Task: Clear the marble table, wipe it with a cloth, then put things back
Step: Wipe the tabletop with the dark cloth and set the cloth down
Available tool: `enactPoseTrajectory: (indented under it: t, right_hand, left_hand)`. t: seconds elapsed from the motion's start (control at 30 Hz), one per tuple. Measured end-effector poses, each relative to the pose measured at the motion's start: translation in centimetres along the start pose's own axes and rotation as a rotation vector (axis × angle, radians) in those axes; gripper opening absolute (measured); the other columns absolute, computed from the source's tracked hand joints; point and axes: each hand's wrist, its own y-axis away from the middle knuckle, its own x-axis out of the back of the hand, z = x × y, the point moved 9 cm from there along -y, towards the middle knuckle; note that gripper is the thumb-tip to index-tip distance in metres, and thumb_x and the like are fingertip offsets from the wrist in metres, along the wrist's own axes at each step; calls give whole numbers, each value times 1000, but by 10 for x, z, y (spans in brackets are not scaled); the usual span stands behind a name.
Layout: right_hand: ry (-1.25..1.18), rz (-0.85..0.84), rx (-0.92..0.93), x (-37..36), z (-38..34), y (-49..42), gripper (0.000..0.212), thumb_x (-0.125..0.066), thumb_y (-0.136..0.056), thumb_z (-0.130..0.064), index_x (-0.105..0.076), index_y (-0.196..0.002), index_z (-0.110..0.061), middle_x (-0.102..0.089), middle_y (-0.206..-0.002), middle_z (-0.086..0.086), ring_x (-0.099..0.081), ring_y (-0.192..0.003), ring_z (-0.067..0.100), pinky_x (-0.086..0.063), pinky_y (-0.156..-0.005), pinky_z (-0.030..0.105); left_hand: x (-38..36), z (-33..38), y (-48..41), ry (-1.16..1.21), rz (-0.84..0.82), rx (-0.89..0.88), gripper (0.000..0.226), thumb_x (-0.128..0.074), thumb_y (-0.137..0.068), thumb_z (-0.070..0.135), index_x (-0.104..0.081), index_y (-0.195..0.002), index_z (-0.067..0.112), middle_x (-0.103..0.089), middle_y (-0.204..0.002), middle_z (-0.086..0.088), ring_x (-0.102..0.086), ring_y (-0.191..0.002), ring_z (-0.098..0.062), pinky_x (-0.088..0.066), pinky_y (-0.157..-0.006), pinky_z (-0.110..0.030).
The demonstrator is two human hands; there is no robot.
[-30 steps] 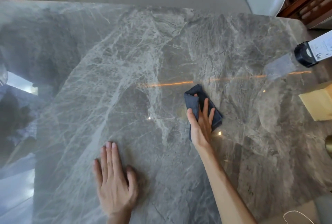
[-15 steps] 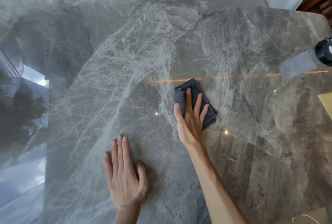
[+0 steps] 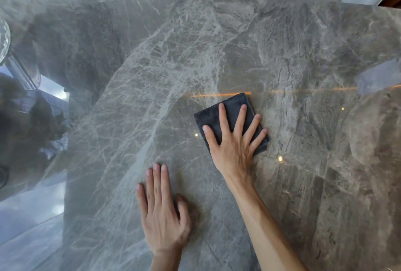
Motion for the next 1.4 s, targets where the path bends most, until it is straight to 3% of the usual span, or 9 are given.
enactPoseTrajectory:
  t: [0.37,0.67,0.8,0.93,1.13,1.23,1.4]
  right_hand:
    - [28,6,67,-5,-8,-5,70,-25,-94,-67,-16,-153,-32,-7,-163,9,2,-149,40,-7,-116,63]
    - [42,-25,80,-4,1,-37,69,-26,-91,-68,-15,-152,-39,-11,-163,3,-2,-149,41,-5,-114,67]
    - [4,-62,-23,4,38,-104,71,-18,-89,-71,-8,-152,-39,-6,-164,5,2,-148,42,-1,-115,67]
    - [11,-75,-212,14,122,-149,72,-13,-87,-73,-6,-151,-41,-7,-164,4,-1,-148,42,-1,-116,64]
    - [-30,-76,-483,24,234,-56,71,-4,-85,-76,3,-149,-47,-2,-164,1,1,-149,36,-1,-118,59]
    - [-28,-85,-469,15,192,14,66,-3,-89,-71,4,-149,-47,-2,-164,5,2,-149,38,-1,-117,61]
    - [39,-77,18,-3,25,-5,62,-18,-93,-66,-10,-151,-45,-7,-164,5,-1,-149,40,-2,-116,64]
  left_hand:
    - [1,-1,-1,-21,6,2,78,-40,-75,23,-25,-151,10,-23,-160,-7,-19,-149,-22,-19,-119,-50]
    - [2,1,-2,-54,39,-10,78,-41,-73,23,-29,-149,6,-27,-158,-8,-23,-148,-24,-19,-120,-50]
    - [3,0,-2,-52,64,-15,79,-42,-73,23,-29,-148,5,-29,-157,-9,-25,-147,-24,-20,-119,-50]
    - [4,0,-1,-37,89,-14,79,-42,-72,23,-30,-148,4,-31,-156,-9,-26,-146,-25,-20,-120,-49]
    - [4,-2,-1,-49,93,-14,79,-42,-72,24,-30,-148,5,-31,-156,-9,-26,-146,-25,-21,-119,-50]
    - [3,0,-1,-67,85,-7,79,-40,-73,26,-29,-149,6,-29,-157,-9,-25,-146,-24,-20,-120,-49]
    - [2,0,0,-133,96,-18,78,-38,-74,27,-30,-148,6,-29,-157,-9,-26,-146,-25,-22,-118,-51]
